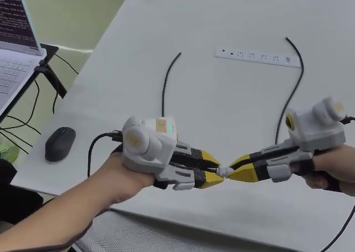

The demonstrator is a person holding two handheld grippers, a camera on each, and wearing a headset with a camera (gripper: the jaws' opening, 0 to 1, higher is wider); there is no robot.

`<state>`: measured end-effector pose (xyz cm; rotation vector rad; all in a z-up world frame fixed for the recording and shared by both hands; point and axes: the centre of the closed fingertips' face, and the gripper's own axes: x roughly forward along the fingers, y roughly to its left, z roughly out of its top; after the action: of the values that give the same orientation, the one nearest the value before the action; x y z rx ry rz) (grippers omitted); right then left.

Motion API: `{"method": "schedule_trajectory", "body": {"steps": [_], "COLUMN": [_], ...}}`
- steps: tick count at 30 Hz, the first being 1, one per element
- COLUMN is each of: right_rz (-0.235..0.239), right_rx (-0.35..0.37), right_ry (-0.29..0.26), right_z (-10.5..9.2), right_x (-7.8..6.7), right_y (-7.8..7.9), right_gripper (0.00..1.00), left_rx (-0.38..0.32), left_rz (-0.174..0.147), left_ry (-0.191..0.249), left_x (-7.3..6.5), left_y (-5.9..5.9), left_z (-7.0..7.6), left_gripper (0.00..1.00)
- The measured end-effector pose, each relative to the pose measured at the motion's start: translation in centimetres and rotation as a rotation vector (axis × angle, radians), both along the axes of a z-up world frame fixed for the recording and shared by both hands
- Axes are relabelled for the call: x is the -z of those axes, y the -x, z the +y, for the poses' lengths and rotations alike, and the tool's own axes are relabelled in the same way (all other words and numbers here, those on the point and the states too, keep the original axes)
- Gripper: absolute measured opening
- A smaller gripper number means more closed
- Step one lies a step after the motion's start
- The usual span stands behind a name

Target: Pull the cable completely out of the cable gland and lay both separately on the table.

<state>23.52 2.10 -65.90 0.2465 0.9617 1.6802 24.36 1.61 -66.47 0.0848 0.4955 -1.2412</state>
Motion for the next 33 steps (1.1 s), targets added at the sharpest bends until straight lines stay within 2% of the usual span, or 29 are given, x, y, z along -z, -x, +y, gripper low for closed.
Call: {"method": "schedule_trajectory", "body": {"steps": [5,7,11,13,14,18,19,21,23,25,29,30,31,32,33], "right_rz": [0.002,-0.019,-0.097,-0.158,-0.208,-0.296,-0.330,-0.353,-0.419,-0.449,-0.627,-0.692,-0.732,-0.782,-0.850], "right_rx": [-0.010,-0.016,-0.032,-0.040,-0.045,-0.074,-0.084,-0.091,-0.101,-0.097,-0.108,-0.117,-0.120,-0.127,-0.136], "right_ry": [0.010,0.015,0.014,0.016,0.016,0.026,0.027,0.036,0.035,0.039,0.052,0.058,0.062,0.066,0.075], "right_z": [-0.04,-0.05,-0.12,-0.12,-0.11,-0.29,-0.33,-0.44,-0.54,-0.61,-0.82,-0.84,-0.84,-0.81,-0.82], "right_x": [-0.04,-0.03,-0.11,-0.12,-0.08,0.06,0.13,0.25,0.27,0.13,-0.27,-0.37,-0.41,-0.44,-0.42], "right_y": [0.05,0.05,0.07,0.04,-0.04,0.48,0.57,0.80,0.69,0.69,0.30,0.33,0.35,0.34,0.38], "right_gripper": [0.09,0.09,0.08,0.08,0.07,0.07,0.07,0.07,0.07,0.07,0.07,0.07,0.07,0.07,0.07], "left_rx": [0.009,0.009,0.011,0.011,0.010,0.011,0.013,0.018,0.017,0.012,-0.007,-0.007,-0.014,-0.033,-0.024], "left_rz": [0.000,0.002,0.006,0.013,0.013,0.034,0.036,0.040,0.054,0.062,0.092,0.092,0.108,0.145,0.129], "left_ry": [-0.002,-0.006,-0.009,-0.008,-0.008,0.000,0.000,-0.003,0.004,0.016,0.042,0.044,0.055,0.069,0.064], "left_x": [0.00,0.08,-0.02,0.03,0.04,0.11,0.15,0.25,0.33,0.22,-0.17,-0.23,-0.34,-0.41,-0.36], "left_y": [-0.04,-0.09,0.00,0.02,-0.01,0.21,0.29,0.50,0.56,0.51,0.27,0.28,0.26,0.25,0.14], "left_z": [-0.07,-0.08,-0.24,-0.19,-0.16,-0.20,-0.23,-0.36,-0.43,-0.50,-0.63,-0.67,-0.72,-0.76,-0.69], "left_gripper": [0.15,0.15,0.15,0.15,0.15,0.15,0.15,0.15,0.15,0.15,0.15,0.15,0.15,0.15,0.15]}}
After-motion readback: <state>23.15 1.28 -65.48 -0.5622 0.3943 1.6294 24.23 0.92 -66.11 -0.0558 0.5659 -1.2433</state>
